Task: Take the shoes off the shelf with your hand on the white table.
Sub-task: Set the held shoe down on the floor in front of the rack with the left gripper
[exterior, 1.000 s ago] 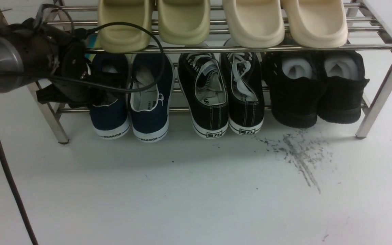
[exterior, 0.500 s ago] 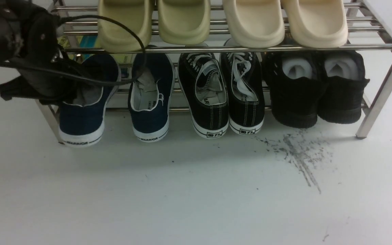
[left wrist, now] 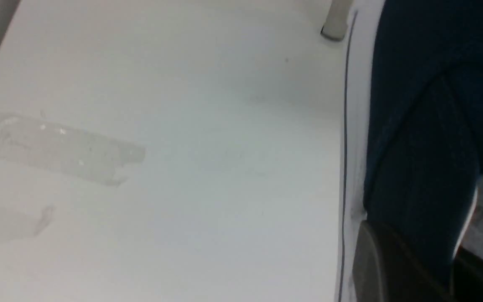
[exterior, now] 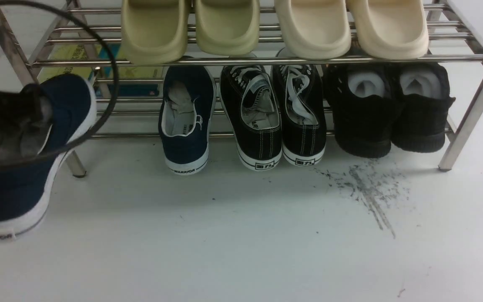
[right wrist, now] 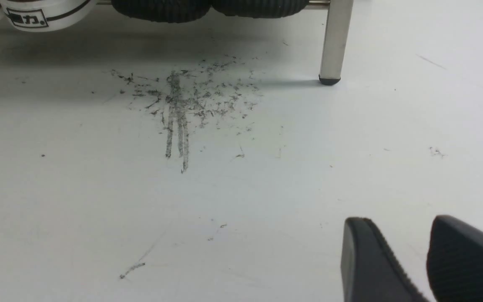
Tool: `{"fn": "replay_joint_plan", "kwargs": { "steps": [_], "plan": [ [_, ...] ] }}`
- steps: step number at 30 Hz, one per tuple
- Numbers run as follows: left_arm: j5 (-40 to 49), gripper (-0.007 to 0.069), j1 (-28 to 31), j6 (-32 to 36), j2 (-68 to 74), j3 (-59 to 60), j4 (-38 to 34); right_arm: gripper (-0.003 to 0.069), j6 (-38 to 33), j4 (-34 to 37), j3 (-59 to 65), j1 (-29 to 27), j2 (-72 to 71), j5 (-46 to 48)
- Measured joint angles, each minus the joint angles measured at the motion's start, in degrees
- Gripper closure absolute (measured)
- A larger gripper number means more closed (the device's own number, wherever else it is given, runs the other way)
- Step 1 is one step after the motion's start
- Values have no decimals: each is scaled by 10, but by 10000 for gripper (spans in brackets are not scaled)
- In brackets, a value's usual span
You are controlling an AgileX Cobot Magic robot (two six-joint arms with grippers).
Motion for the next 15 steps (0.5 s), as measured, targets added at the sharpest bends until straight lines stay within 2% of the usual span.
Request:
{"fn": "replay_joint_plan", "kwargs": {
  "steps": [3, 8, 12, 15],
  "plan": [
    [-31, 583, 0, 0, -16, 67, -31, 420, 0, 0, 0, 0, 0, 0],
    [-172, 583, 0, 5, 4, 207, -78, 420, 0, 0, 0, 0, 0, 0],
    [-252, 583, 0, 8, 32, 243, -76, 420, 0, 0, 0, 0, 0, 0],
    [-278, 583, 0, 8, 51, 245, -75, 420, 0, 0, 0, 0, 0, 0]
  ]
}}
